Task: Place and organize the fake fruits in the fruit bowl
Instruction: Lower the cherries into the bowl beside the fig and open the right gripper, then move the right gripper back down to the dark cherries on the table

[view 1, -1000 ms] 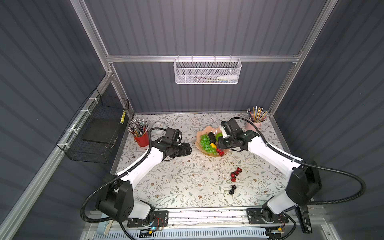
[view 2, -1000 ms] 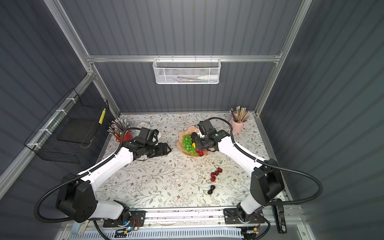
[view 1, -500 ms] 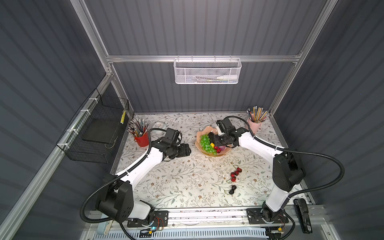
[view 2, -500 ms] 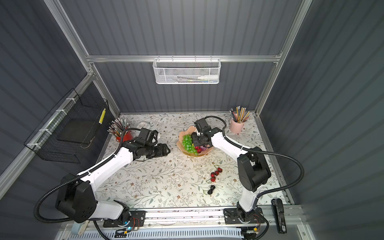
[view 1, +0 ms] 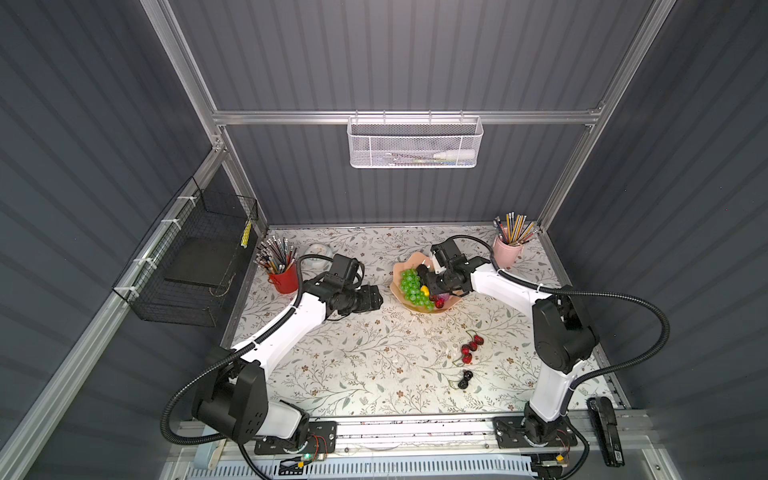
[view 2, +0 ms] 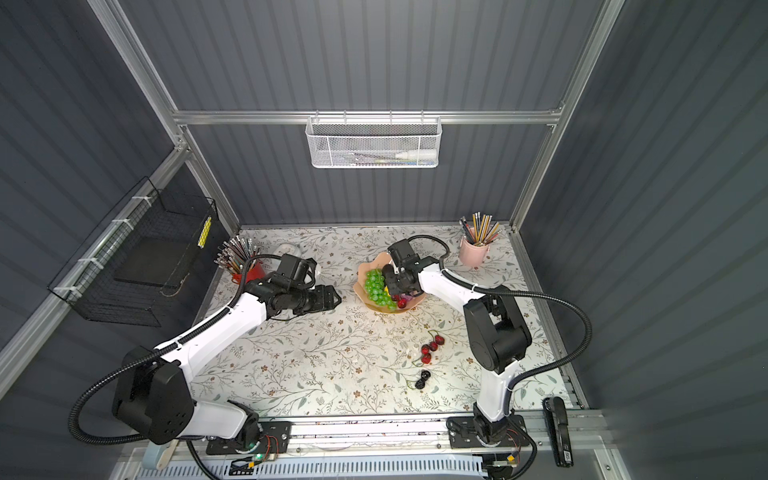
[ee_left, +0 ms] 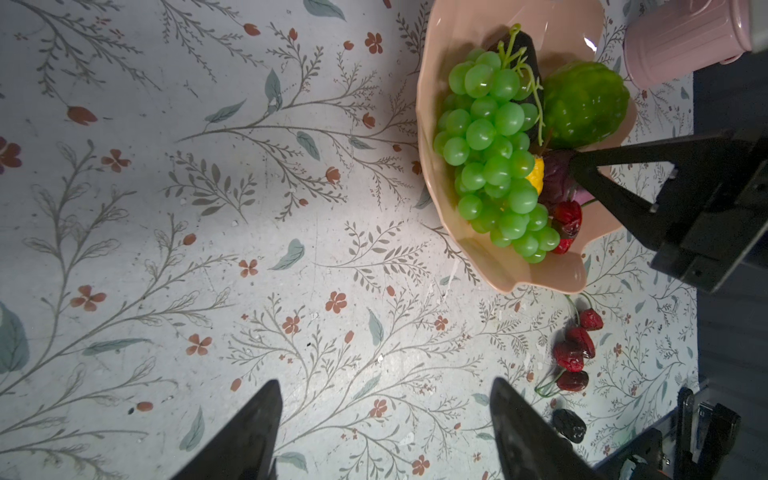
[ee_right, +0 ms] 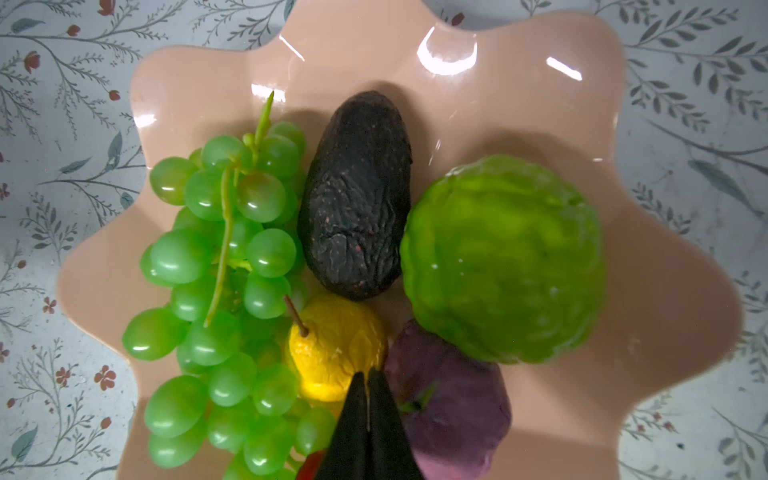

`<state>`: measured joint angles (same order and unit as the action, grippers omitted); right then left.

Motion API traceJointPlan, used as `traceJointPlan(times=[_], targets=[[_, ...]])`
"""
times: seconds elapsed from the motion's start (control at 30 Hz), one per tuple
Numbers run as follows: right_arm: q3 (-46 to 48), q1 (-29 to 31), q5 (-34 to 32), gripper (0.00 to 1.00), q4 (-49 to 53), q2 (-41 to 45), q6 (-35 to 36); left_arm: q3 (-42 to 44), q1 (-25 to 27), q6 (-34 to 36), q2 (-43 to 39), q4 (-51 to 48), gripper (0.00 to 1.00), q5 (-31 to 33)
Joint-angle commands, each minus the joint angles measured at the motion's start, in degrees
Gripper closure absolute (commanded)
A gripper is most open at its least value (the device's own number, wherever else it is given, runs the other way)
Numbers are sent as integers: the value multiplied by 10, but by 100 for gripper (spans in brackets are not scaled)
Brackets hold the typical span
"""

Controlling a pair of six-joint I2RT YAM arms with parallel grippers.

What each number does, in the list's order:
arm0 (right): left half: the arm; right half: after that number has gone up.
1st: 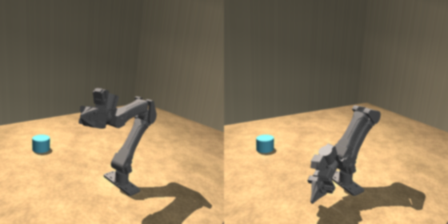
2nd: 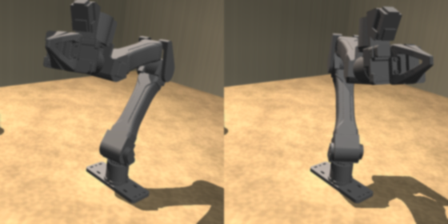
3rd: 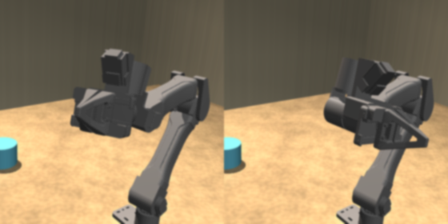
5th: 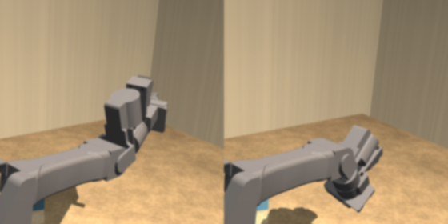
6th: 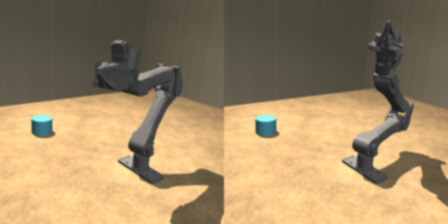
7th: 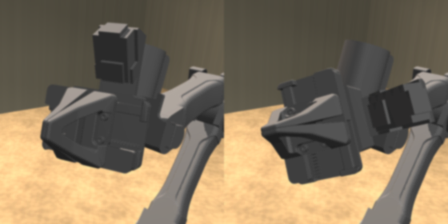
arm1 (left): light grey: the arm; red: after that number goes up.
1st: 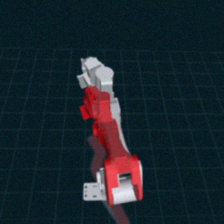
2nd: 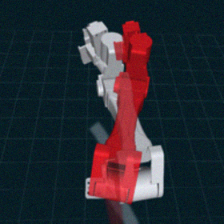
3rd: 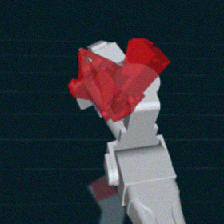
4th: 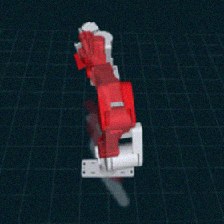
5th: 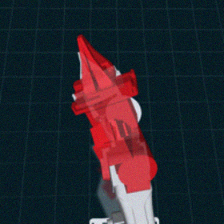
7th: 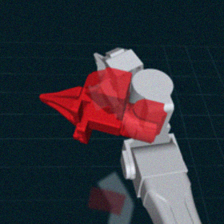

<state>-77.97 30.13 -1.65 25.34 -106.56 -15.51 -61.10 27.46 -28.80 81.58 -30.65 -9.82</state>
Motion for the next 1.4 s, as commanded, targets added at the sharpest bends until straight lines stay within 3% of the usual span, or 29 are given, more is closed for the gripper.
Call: traceJointPlan(times=[0.0,0.3,0.5,0.67,0.83,1.1,1.37], targets=[[-8,-1,-9,80,9,11,18,-18,5,-6,8,-1,21,-2],[-22,0,-47,51,37,78,52,-24,5,-9,22,4,20,-12],[-2,0,-39,41,33,122,64,-27,5,-4,26,-7,19,-4],[0,0,-41,40,48,132,70,-34,5,-1,31,-12,19,1],[55,20,-29,42,81,202,65,-24,5,3,20,-12,19,11],[167,156,-50,42,222,273,-16,24,4,0,-6,14,19,40],[214,238,-37,42,252,253,-79,25,3,-8,4,29,19,28]])
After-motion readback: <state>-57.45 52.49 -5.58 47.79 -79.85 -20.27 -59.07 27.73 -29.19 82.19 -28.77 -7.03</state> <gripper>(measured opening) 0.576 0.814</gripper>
